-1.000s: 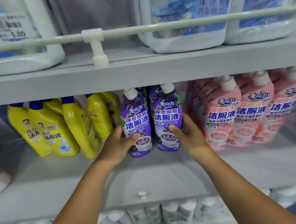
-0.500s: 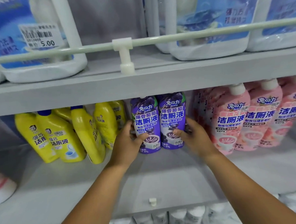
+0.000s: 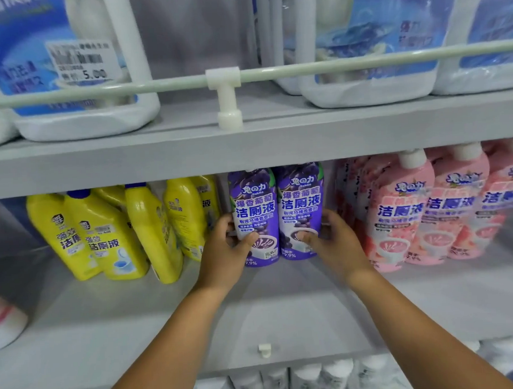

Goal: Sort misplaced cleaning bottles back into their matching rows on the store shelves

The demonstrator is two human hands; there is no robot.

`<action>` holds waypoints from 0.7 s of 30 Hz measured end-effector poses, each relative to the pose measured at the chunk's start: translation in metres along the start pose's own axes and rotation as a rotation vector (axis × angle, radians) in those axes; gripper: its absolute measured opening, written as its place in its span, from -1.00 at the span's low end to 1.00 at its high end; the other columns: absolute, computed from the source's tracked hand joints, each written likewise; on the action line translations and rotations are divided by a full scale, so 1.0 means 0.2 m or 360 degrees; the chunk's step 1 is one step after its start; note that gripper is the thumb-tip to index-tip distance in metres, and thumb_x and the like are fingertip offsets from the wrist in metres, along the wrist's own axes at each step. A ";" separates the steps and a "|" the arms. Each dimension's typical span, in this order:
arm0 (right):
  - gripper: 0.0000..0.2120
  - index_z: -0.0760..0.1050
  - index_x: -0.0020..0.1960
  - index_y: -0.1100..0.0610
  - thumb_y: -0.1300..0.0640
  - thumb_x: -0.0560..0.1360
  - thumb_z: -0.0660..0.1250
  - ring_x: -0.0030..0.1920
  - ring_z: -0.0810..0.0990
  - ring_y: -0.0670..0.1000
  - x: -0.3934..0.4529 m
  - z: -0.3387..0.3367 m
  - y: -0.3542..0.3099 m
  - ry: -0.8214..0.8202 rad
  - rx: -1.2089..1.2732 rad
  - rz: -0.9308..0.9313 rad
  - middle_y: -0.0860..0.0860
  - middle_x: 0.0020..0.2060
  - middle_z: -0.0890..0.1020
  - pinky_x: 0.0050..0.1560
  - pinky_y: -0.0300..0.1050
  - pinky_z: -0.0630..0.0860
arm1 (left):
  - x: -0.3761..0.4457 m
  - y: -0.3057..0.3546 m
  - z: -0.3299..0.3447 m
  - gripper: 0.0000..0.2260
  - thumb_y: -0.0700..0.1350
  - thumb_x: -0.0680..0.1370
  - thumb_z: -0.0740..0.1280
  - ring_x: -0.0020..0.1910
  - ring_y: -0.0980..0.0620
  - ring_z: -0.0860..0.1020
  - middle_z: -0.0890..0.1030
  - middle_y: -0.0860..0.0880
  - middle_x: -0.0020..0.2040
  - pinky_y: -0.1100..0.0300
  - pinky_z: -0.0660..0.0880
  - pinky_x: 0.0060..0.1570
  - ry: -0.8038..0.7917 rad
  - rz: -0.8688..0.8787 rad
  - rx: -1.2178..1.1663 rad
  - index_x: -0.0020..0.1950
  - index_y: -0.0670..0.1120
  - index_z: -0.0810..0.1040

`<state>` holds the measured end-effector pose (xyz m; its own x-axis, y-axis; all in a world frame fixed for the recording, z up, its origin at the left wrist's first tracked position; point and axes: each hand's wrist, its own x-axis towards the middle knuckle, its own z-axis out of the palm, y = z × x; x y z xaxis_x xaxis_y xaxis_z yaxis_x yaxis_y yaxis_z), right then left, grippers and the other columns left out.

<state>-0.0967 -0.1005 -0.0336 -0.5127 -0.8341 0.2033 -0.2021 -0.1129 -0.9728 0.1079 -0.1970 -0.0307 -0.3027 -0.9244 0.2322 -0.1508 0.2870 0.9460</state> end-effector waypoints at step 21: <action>-0.77 0.53 0.11 0.03 0.25 0.52 0.45 -0.05 0.63 -0.10 -0.19 0.96 -0.40 -0.0415 0.0017 -0.0266 0.00 0.07 0.62 -0.05 -0.25 0.57 | -0.06 -0.03 -1.04 -0.63 -0.03 0.47 0.54 0.09 0.00 0.64 0.60 0.04 0.13 0.02 0.61 0.07 0.0993 0.0041 0.0166 0.20 0.14 0.50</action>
<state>0.0984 -0.1635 0.0150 -0.2415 -0.9137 0.3269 -0.2563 -0.2649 -0.9296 0.3089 -0.2401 0.0085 0.2933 -0.8803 0.3728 -0.2515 0.3052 0.9185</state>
